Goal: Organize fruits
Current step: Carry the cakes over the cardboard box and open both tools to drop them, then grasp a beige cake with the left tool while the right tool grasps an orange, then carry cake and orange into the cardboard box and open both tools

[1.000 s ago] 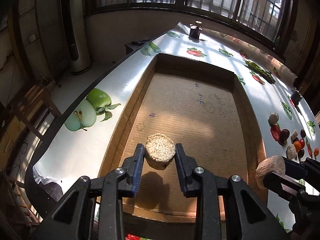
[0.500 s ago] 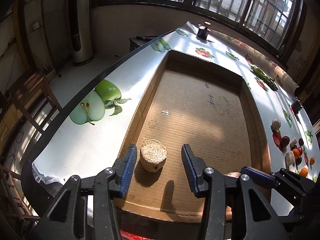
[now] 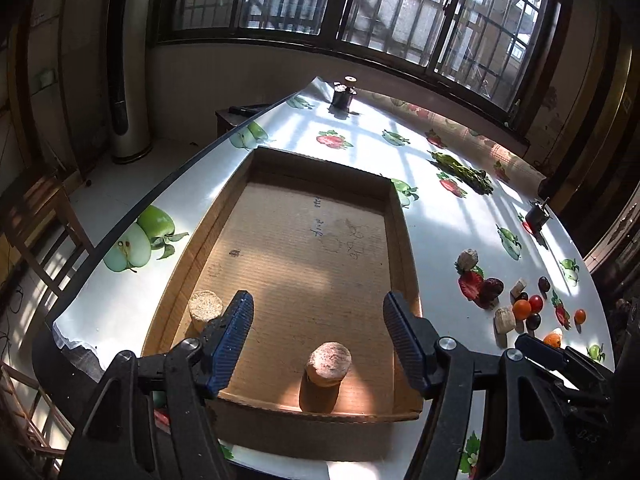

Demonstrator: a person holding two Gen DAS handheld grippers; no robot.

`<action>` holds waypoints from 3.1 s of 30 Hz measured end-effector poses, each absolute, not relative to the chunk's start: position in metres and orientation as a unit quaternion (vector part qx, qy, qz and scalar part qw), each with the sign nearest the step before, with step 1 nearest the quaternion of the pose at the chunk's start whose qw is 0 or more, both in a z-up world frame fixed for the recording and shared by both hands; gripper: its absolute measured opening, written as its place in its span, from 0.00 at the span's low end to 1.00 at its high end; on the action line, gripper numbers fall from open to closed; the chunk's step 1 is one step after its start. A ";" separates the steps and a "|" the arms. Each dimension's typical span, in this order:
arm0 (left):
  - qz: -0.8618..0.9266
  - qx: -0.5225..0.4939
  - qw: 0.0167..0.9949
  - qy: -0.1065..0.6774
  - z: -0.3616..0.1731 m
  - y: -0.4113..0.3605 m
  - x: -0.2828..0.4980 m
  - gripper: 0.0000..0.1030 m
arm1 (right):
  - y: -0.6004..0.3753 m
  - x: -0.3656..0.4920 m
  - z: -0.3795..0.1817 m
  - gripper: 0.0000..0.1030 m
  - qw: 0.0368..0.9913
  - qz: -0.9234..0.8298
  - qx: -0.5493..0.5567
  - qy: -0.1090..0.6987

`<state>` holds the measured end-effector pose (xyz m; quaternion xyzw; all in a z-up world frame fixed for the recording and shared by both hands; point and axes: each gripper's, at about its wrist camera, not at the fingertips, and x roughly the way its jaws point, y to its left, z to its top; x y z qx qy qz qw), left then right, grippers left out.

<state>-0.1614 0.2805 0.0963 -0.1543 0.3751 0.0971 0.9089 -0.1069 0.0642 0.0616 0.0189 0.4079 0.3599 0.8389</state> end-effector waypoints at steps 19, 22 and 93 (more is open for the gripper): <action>-0.083 -0.033 0.884 0.459 0.037 0.087 -0.056 0.65 | -0.125 -0.067 0.028 0.68 0.884 0.161 0.049 0.437; -0.090 -0.021 0.881 0.463 0.027 0.076 -0.042 0.65 | -0.120 -0.061 0.021 0.67 0.881 0.157 0.045 0.445; 0.187 -0.071 0.903 0.381 0.083 0.353 -0.141 0.59 | 0.226 -0.059 0.025 0.44 0.792 0.394 -0.088 0.458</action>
